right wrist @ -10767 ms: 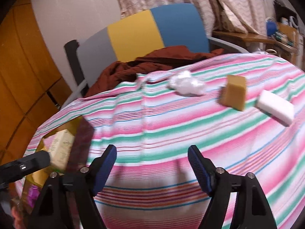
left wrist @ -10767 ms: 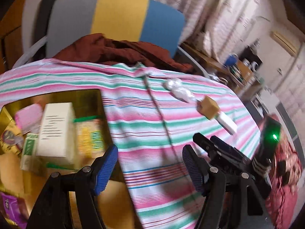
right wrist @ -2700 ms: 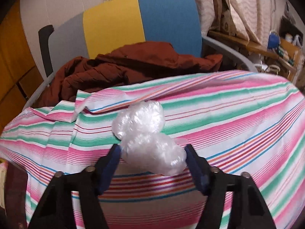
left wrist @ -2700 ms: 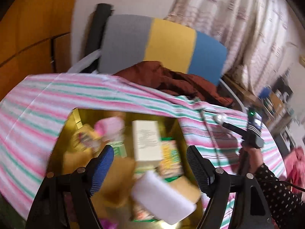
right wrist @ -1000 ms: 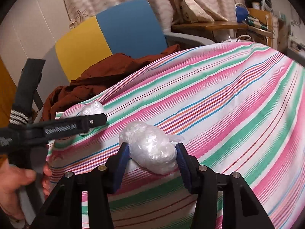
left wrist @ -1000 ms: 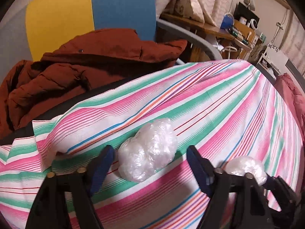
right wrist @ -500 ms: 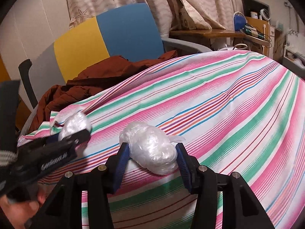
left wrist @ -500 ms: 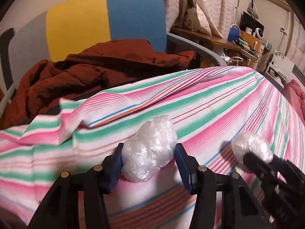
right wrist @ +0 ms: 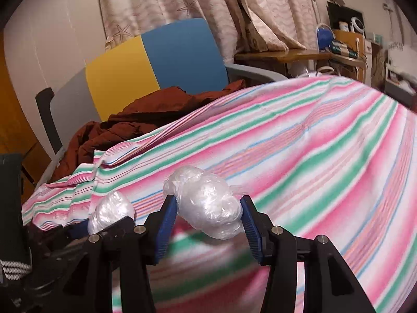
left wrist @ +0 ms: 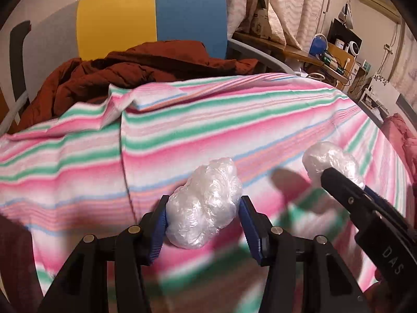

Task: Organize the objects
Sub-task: 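Carry both plastic-wrapped bundles into the gold tray and release them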

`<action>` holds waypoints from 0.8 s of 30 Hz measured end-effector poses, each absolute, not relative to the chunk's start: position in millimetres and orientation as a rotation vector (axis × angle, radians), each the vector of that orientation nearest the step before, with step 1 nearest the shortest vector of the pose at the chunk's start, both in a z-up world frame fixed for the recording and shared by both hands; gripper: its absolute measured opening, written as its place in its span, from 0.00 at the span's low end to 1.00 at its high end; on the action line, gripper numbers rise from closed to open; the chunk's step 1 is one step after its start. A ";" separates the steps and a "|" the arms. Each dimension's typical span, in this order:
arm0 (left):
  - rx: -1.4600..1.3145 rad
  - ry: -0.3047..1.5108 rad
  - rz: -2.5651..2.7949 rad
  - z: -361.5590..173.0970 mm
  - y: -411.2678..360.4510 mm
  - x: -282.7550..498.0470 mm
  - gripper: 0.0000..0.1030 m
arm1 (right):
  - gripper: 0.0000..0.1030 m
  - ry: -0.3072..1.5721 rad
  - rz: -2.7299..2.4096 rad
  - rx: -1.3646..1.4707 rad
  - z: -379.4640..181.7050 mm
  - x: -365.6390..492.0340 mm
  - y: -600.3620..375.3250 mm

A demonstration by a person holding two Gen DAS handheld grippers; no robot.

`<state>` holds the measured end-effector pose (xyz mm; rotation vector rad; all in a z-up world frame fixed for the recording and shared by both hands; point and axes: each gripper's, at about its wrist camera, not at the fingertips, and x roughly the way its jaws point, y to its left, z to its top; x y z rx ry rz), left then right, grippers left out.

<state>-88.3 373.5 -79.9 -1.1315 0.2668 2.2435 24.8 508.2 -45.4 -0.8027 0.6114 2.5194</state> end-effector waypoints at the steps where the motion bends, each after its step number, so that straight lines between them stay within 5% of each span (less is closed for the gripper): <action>1: -1.137 0.254 2.243 -79.1 367.6 -82.6 0.52 | 0.49 0.636 2.516 -0.801 -46.0 30.2 506.3; 24: -1.008 0.030 2.207 -19.5 228.6 14.9 0.52 | 0.49 0.818 2.656 -0.823 -16.5 93.1 415.3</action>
